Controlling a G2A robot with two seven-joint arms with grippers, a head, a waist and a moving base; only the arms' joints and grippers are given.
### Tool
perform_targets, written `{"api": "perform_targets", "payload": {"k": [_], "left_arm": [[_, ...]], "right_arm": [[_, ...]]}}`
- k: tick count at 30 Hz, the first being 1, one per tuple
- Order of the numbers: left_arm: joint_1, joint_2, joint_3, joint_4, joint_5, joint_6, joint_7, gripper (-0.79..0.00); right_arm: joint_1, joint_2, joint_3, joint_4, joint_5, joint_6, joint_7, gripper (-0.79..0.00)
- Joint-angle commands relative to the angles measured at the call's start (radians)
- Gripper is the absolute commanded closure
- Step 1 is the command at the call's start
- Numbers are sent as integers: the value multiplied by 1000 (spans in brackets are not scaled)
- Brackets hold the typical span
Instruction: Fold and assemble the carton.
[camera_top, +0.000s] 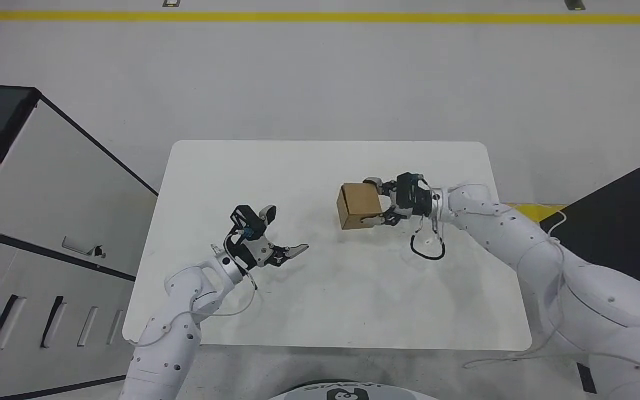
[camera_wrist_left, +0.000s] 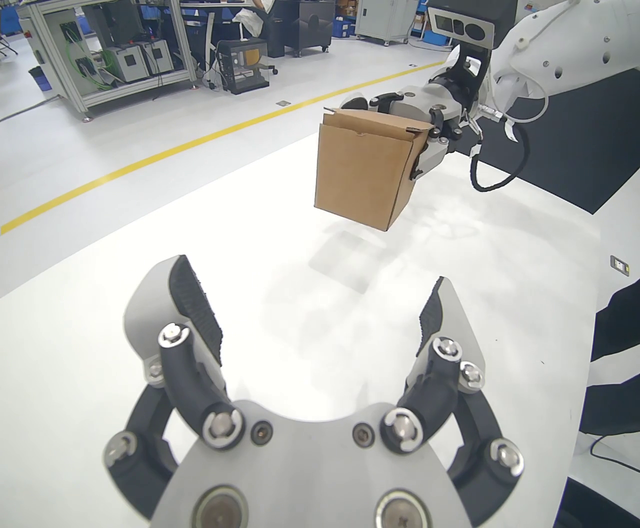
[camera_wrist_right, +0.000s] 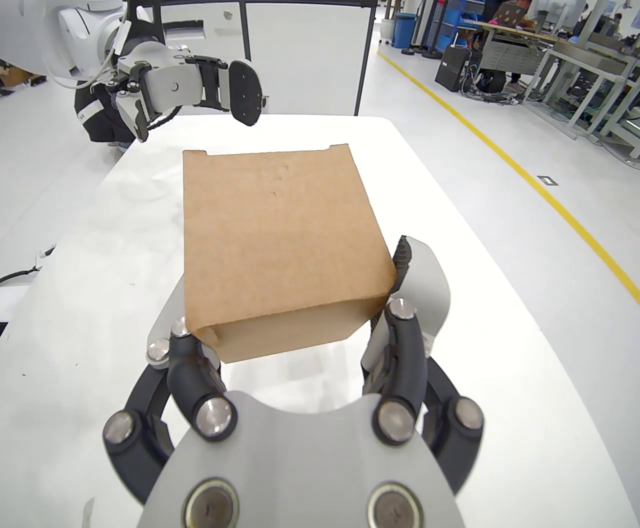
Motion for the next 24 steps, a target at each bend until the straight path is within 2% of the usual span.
{"api": "perform_targets", "payload": {"k": [1,5,9,15,19,24], "left_arm": [[0,0,0,0,0,0,0,-785],[0,0,0,0,0,0,0,-785],[0,0,0,0,0,0,0,-785],[0,0,0,0,0,0,0,-785],[0,0,0,0,0,0,0,-785],[0,0,0,0,0,0,0,-785]], "right_arm": [[6,6,20,-39,13,0,22,0],[40,41,67,-132,9,-56,33,0],[55,95,140,-283,40,-80,57,0],[24,194,280,-554,89,-153,131,0],[-25,245,366,-699,138,-184,208,0],[-37,255,382,-731,154,-184,234,0]]}}
